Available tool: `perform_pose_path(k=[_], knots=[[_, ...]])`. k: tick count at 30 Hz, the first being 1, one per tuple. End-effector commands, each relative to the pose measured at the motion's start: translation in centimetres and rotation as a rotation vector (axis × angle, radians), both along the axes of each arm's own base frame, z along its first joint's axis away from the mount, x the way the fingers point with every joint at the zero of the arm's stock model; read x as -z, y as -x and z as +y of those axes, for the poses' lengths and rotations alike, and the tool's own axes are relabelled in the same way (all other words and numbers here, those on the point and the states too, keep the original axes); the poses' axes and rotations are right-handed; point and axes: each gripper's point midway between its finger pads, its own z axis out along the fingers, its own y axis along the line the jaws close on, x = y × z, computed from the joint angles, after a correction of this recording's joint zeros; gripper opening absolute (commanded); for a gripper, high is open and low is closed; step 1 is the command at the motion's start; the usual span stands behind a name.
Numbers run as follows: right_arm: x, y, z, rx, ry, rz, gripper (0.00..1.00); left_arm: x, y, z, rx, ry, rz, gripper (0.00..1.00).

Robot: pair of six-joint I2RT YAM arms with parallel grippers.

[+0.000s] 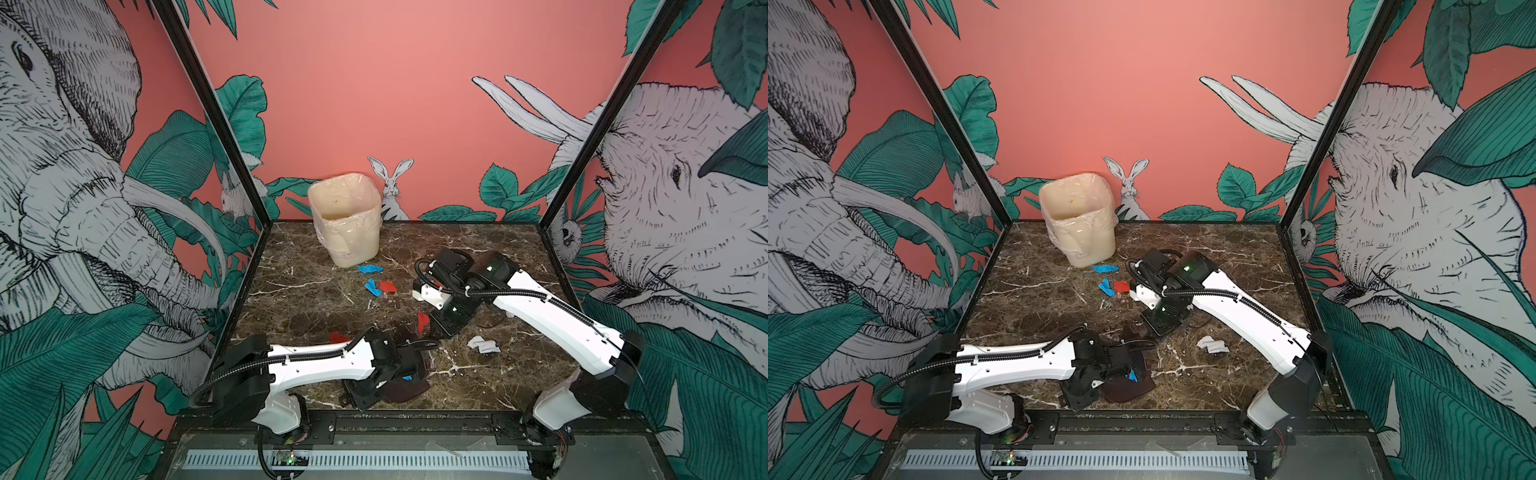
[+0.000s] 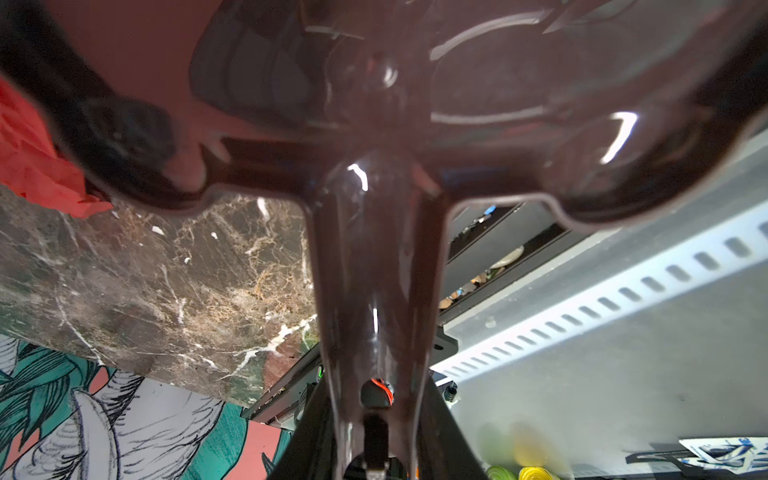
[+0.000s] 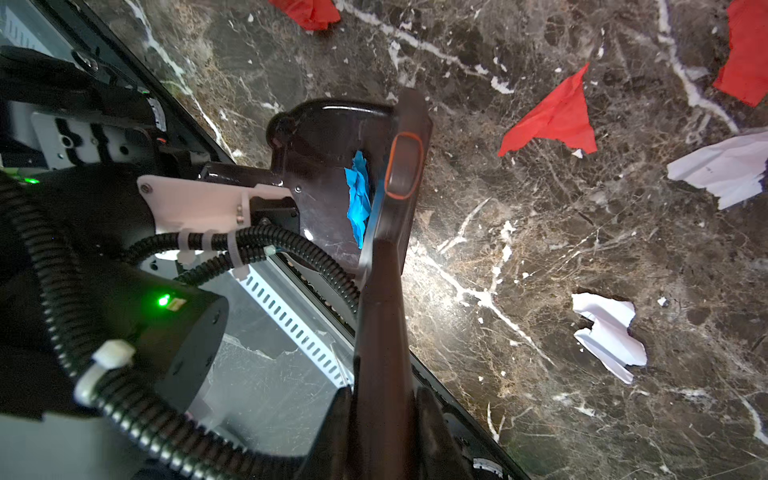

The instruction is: Sweep away the paper scraps from the table

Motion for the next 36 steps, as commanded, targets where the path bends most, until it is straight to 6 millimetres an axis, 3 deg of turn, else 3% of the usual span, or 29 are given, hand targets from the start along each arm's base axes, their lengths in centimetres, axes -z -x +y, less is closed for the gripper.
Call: perform_pose_path(k=[1,12,16,23,27,36], knots=[[-1.9,-0.5,-1.7,0.039,-0.016,-0.052,0.00,-0.4,-0.3,0.5,-0.001,-0.014,-0.025,0.00],[-5.4,-3.7,-7.6,0.203,-0.008,-0.193,0.00,-1.6,-1.9,-0.3,-0.010,0.048,-0.132,0.00],[-5.3,-4.3,-9.2,0.235,0.024,-0.210,0.00,-1.4,-1.9,-0.3,-0.013,0.045,-0.127,0.00],[-0.7,-5.9,-8.6,0.231,0.099,-0.196,0.00,-0.6,-1.7,-0.2,-0.001,-0.010,-0.100,0.00],[-0.1,-6.7,-9.2,0.215,0.182,-0.217,0.00,-0.4,-1.5,-0.2,-0.003,-0.019,-0.082,0.00],[1.2,-5.0,-6.5,0.111,0.162,-0.121,0.00,-0.3,-1.4,-1.1,-0.047,0.039,-0.038,0.00]])
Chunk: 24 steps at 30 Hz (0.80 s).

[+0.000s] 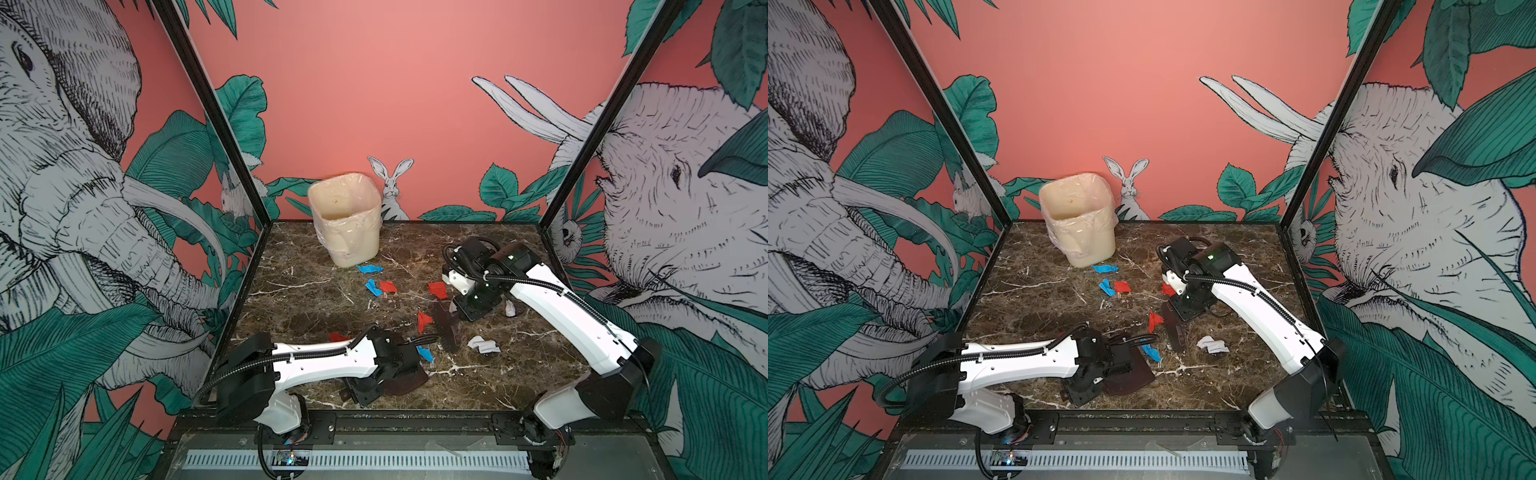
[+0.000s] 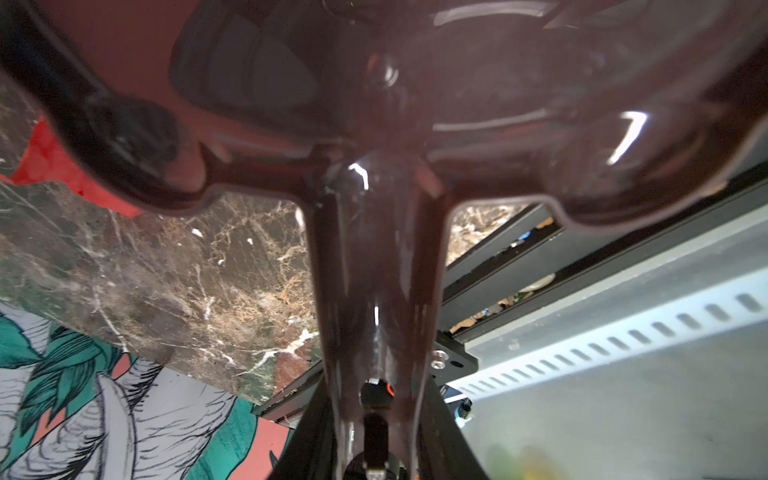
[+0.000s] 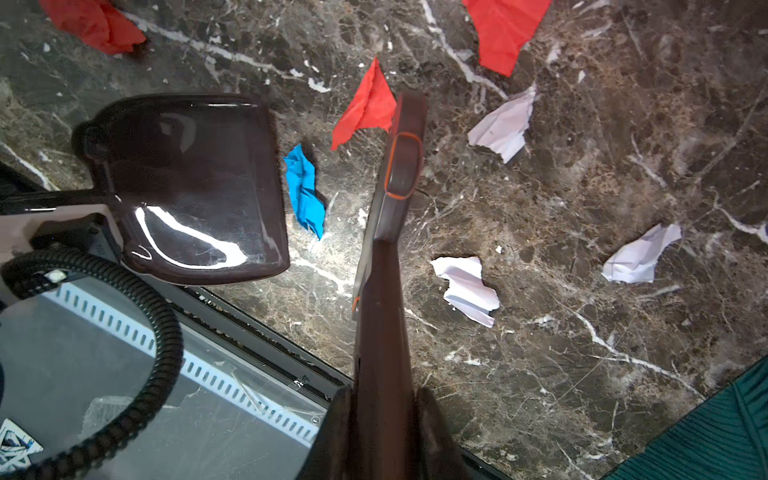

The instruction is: Sweep away the paper scraps from the table

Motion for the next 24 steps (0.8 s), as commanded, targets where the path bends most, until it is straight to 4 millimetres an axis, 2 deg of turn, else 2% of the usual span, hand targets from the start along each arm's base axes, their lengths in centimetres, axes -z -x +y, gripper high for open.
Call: perform_pose_path(k=[1,18,24], knots=[[-0.2,0.3,0.6,-0.033,-0.015,0.016,0.00,-0.5,0.0,-1.2,-0.025,0.064,0.024,0.00],[-0.3,3.0,-0.1,-0.188,0.094,0.125,0.00,-0.1,0.1,-1.3,-0.061,0.122,0.093,0.00],[1.1,3.2,1.9,-0.215,0.069,0.184,0.00,0.1,0.2,-1.3,-0.058,0.109,0.099,0.00]])
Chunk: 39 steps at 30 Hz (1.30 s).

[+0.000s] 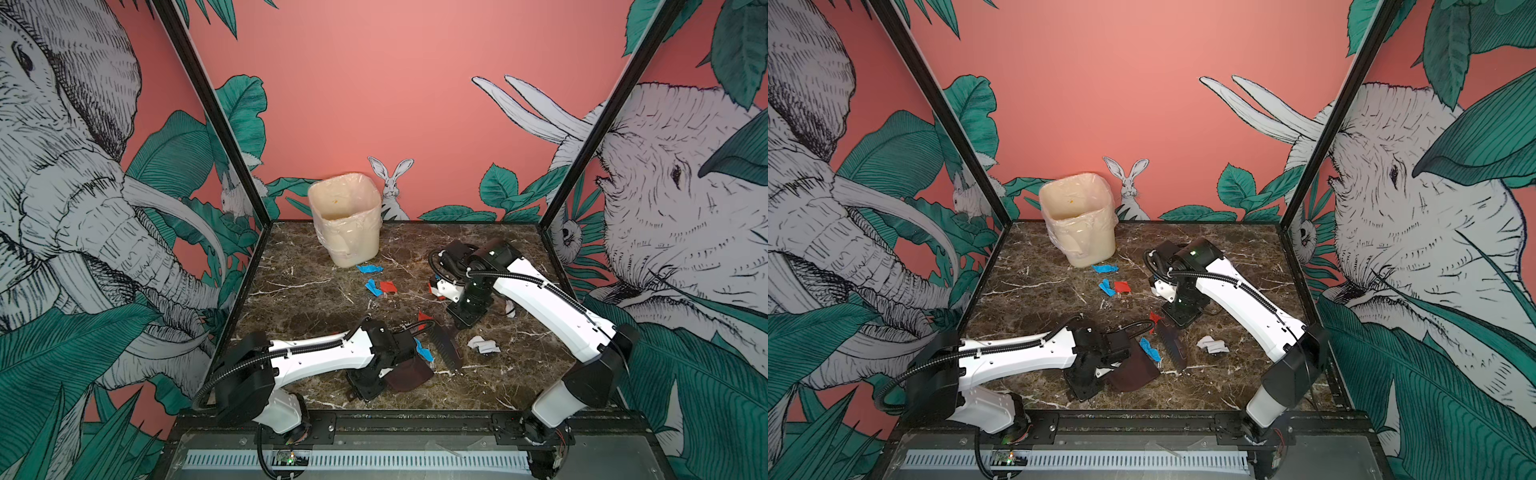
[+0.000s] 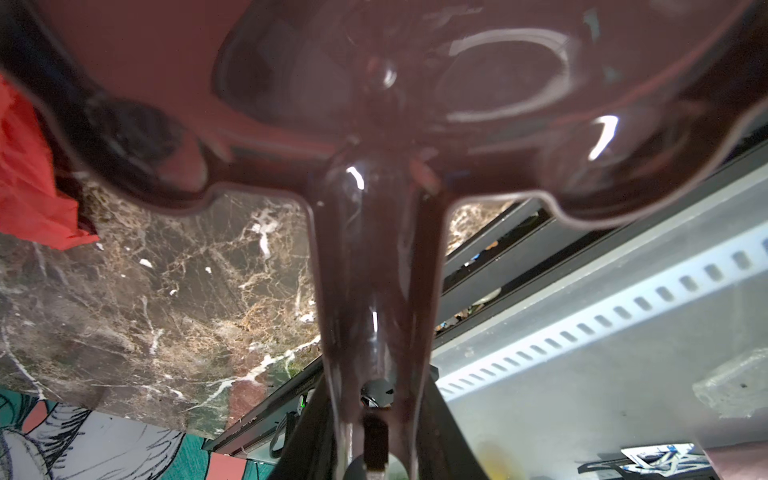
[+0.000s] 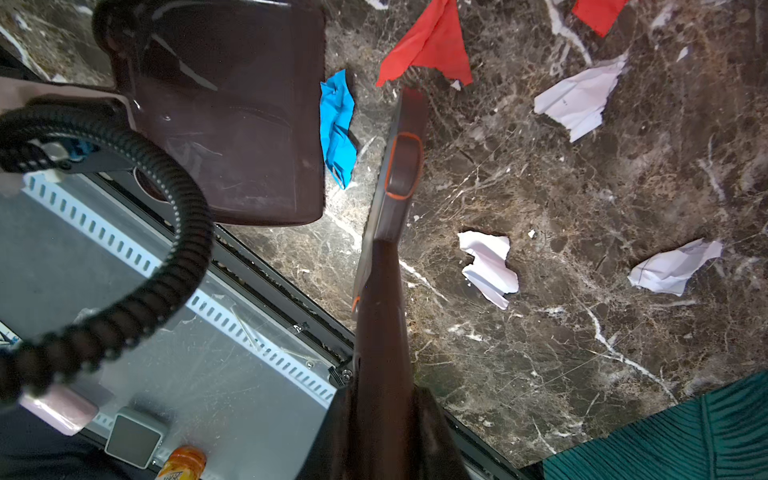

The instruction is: Sweep away the paper scraps from the table

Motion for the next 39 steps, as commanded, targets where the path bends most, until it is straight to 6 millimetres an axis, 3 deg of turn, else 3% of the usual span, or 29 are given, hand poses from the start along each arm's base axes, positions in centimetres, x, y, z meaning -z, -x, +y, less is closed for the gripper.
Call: perform_pose_path(k=[1,6,12,21,25,29,39], knots=[[0.4,0.8,1.4,-0.037,-0.024,0.055,0.00,-0.2,0.1,0.2,0.005,0.006,0.006,0.00],[0.2,1.5,3.6,-0.053,-0.119,0.101,0.00,-0.2,0.0,0.2,0.005,0.003,-0.003,0.00],[-1.8,2.4,6.6,-0.078,-0.287,0.132,0.00,-0.1,-0.2,0.4,0.000,-0.014,-0.013,0.00],[-1.8,3.1,6.3,-0.101,-0.303,0.138,0.00,-0.3,-0.5,0.4,-0.006,-0.010,-0.035,0.00],[-2.7,3.5,7.5,-0.108,-0.391,0.152,0.00,-0.5,-0.7,0.5,-0.010,-0.006,-0.048,0.00],[-2.0,2.8,6.1,-0.094,-0.320,0.120,0.00,-1.3,-1.2,0.5,-0.021,0.015,-0.088,0.00],[-6.9,1.1,1.2,0.064,-0.378,-0.044,0.00,-3.9,-2.7,0.0,-0.055,0.118,-0.214,0.00]])
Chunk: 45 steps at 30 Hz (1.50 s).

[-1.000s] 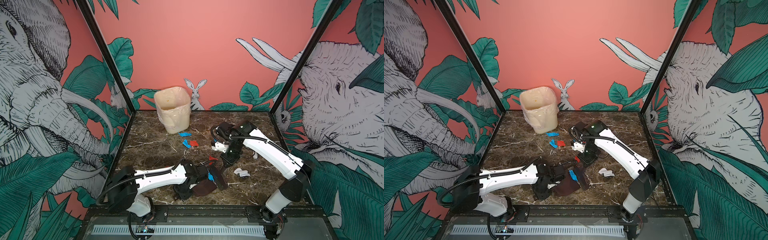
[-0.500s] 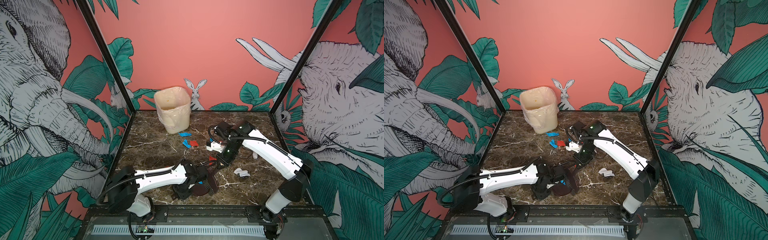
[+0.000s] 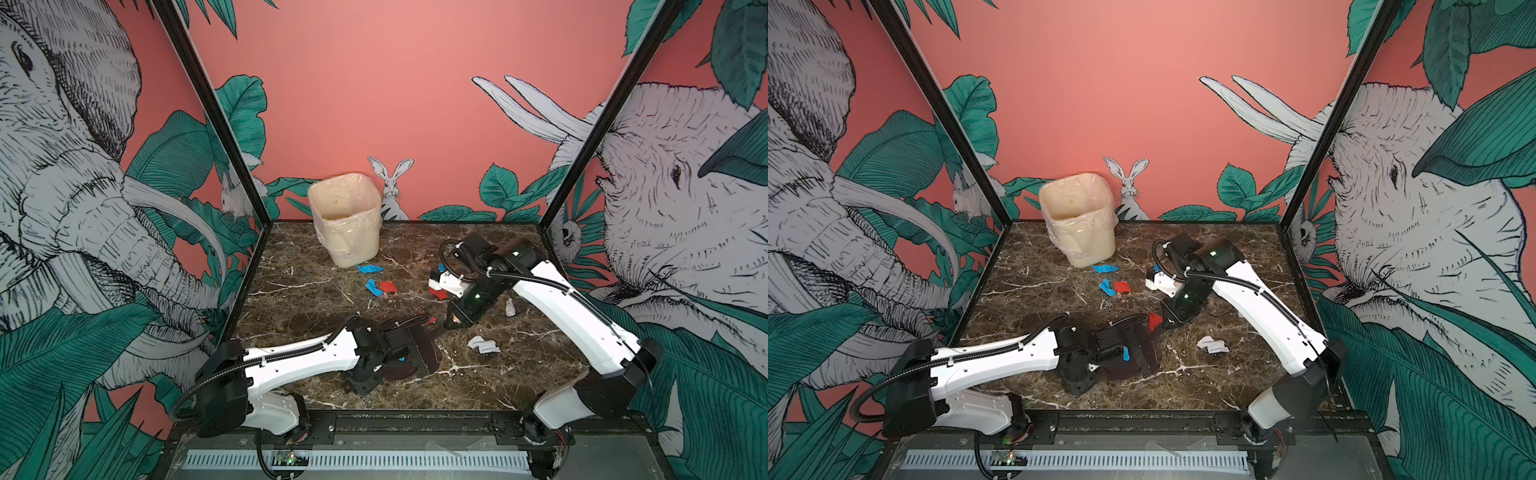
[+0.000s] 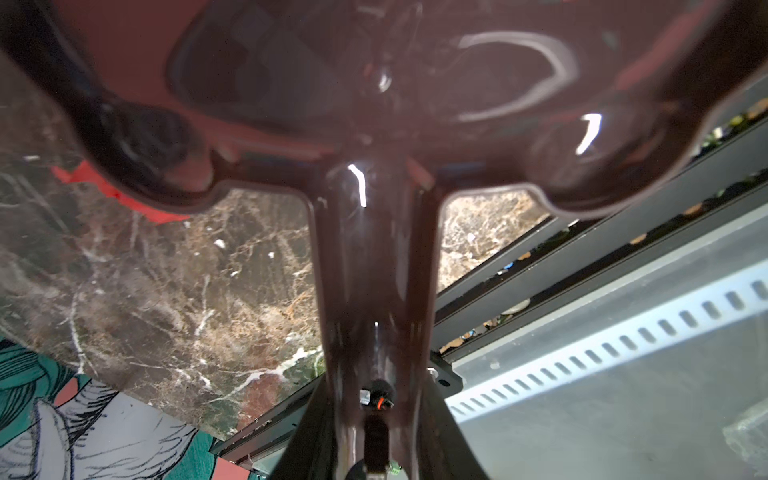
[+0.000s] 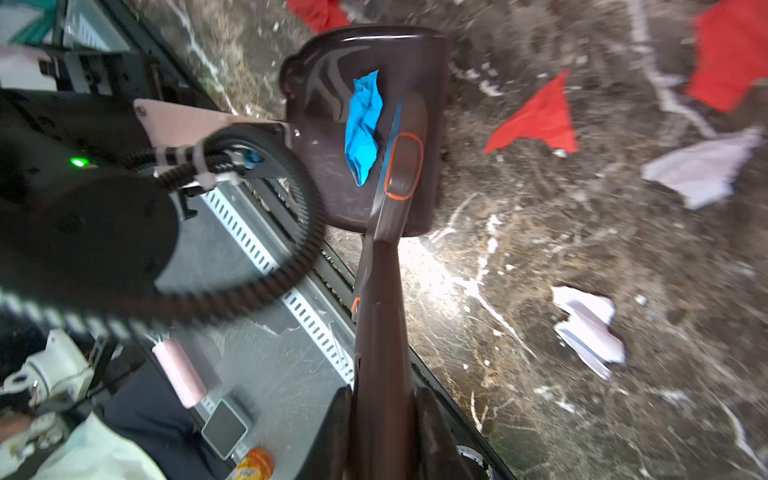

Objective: Sweep away the paper scraps from the table
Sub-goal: 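Lift the dustpan and carry it toward the beige bin with the left gripper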

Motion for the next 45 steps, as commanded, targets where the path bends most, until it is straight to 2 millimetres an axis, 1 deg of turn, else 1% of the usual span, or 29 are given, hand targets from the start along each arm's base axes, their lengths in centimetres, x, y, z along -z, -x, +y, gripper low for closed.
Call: perform_pose_path(k=[1,5,10,14,18,26,31,34,37,40,45], knots=[[-2.5,-0.3,-1.4,0.045,-0.024,-0.076,0.00,-1.7,-0.9,-0.7,-0.020,0.064,-0.065,0.00],[-3.9,-1.0,-3.1,0.112,-0.022,-0.127,0.00,-2.8,-1.7,-1.3,-0.030,0.101,-0.114,0.00],[-5.7,-2.2,-5.3,0.226,-0.055,-0.185,0.00,-4.6,-2.9,-1.2,-0.047,0.132,-0.198,0.00],[-6.9,-2.9,-6.4,0.298,-0.094,-0.218,0.00,-6.4,-3.8,-1.2,-0.048,0.155,-0.259,0.00],[-7.5,-3.5,-7.5,0.366,-0.125,-0.239,0.00,-7.7,-4.2,-0.8,-0.071,0.145,-0.281,0.00],[-6.7,-3.8,-7.8,0.410,-0.166,-0.222,0.00,-10.3,-5.3,-0.1,-0.152,0.167,-0.320,0.00],[-5.6,-4.0,-7.6,0.418,-0.185,-0.195,0.00,-11.9,-5.8,0.9,-0.211,0.164,-0.322,0.00],[-5.1,-4.0,-7.3,0.414,-0.200,-0.181,0.00,-12.7,-6.2,1.6,-0.271,0.197,-0.308,0.00],[-4.7,-4.0,-7.1,0.410,-0.208,-0.169,0.00,-13.9,-6.7,2.4,-0.326,0.231,-0.310,0.00],[-4.3,-3.9,-6.9,0.403,-0.213,-0.158,0.00,-15.4,-7.3,3.7,-0.375,0.239,-0.317,0.00],[-4.1,-4.0,-6.5,0.396,-0.232,-0.146,0.00,-17.1,-8.3,5.9,-0.468,0.242,-0.310,0.00]])
